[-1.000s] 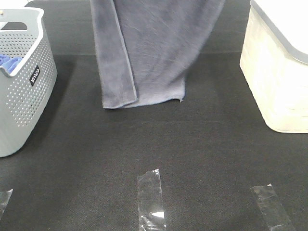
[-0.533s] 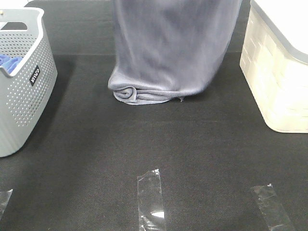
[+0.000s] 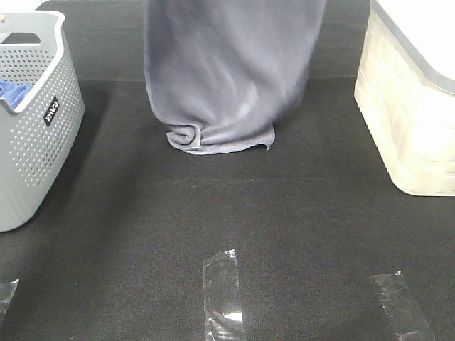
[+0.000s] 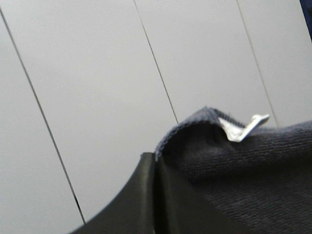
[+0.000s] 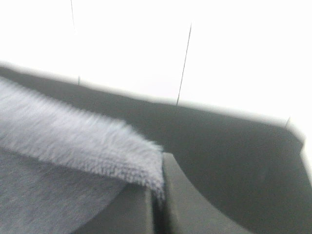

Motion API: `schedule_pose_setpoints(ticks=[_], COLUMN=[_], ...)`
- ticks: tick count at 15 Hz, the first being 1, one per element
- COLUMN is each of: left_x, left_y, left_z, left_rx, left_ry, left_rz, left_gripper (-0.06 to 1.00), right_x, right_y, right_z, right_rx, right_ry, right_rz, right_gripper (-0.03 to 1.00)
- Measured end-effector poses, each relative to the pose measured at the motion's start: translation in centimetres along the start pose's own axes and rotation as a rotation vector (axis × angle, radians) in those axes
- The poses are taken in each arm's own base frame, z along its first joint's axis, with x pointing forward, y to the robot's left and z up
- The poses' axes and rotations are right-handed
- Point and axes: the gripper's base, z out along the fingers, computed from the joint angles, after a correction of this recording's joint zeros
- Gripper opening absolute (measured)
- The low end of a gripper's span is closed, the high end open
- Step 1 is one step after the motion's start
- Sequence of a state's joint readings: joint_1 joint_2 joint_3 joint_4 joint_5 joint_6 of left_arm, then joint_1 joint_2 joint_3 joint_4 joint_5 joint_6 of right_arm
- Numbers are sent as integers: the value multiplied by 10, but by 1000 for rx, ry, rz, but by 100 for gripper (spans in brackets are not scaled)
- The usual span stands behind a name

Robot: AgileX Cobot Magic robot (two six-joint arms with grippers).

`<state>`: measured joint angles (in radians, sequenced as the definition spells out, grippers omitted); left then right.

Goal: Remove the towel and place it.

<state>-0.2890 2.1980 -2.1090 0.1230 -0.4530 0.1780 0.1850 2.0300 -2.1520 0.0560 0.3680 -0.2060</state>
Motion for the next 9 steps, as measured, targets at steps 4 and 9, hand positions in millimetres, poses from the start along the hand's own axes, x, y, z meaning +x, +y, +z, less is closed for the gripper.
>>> schedule_pose_setpoints(ticks=[4, 9], left_x=[-48, -68], left_y=[30, 36], left_z=[6, 11], left_rx=[-81, -77], left_ry=[-227, -204], left_rz=[29, 0], left_gripper=[0, 0], right_x=[-63, -79], right_y=[-9, -7], right_z=[-47, -77], right_rx=[66, 50], right_ry=[-322, -289], right_rz=[-54, -62], right_gripper=[0, 0])
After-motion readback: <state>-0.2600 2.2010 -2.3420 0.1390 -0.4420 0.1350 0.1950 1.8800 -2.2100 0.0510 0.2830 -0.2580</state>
